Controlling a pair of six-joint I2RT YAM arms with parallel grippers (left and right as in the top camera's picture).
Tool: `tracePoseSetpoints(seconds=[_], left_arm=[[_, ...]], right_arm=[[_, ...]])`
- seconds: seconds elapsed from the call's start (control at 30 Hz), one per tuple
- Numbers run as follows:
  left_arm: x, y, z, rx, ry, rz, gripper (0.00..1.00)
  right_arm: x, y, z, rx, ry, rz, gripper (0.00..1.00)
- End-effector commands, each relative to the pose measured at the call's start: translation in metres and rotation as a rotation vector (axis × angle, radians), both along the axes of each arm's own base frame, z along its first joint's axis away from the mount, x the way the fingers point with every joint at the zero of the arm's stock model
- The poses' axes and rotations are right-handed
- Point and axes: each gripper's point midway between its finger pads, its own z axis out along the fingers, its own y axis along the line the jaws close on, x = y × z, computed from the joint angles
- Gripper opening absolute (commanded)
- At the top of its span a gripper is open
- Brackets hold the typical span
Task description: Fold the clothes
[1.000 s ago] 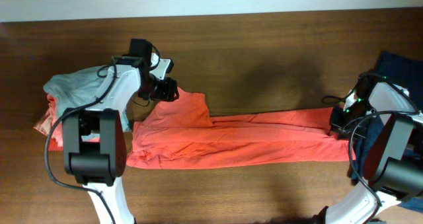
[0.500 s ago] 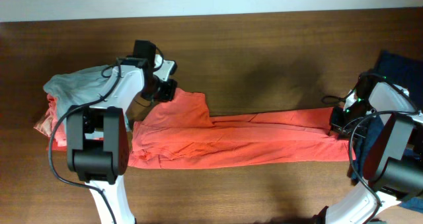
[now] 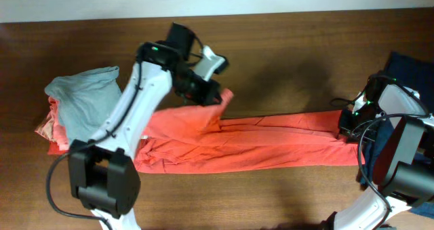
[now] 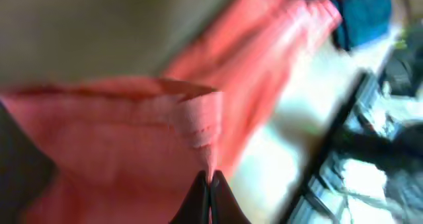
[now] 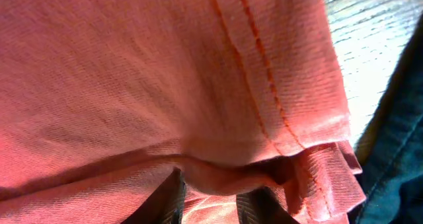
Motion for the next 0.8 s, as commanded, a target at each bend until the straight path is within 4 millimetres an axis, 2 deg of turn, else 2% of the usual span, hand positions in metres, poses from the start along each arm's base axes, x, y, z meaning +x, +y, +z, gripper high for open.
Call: tracePoseSetpoints(seconds=[0.0,0.3,0.57,0.77], left_arm=[[-0.029,-0.013,0.0,0.01,0.065,-0.072,0.0],[-0.083,-0.045,-0.002,0.052,0.142,-0.212,0.0],[-0.108,-0.047,-0.009,0.142,0.161,-0.272,0.01],[-0.115,-0.047,-0.01,0.166,0.172,-0.289,0.01]], right_arm=[[-0.003,0.001,-0.004,0.001,0.016,-0.006,0.31],[-0.003,0.001,-0.004,0.004,0.015,-0.007,0.31],[-0.003,0.001,-0.004,0.004,0.015,-0.007,0.31],[-0.003,0.001,-0.004,0.005,0.015,-0.007,0.31]])
